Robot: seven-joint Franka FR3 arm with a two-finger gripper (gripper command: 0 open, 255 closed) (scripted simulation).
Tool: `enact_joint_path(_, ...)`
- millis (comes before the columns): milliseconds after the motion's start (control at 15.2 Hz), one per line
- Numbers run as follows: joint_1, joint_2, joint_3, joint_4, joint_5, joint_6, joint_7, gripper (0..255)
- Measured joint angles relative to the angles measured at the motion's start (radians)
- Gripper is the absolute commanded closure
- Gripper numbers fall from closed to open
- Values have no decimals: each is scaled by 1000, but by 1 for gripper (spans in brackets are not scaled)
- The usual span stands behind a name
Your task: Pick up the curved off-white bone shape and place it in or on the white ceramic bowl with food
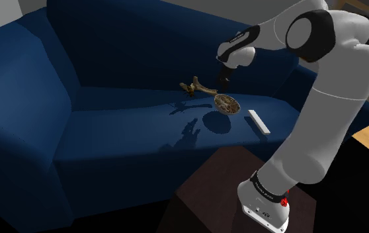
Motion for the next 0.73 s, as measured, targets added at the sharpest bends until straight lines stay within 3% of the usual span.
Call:
enact_joint_path(396,-141,234,111,256,163,-31,-206,0)
enact_joint_path(726,-180,304,143,302,203,-9,-247,0)
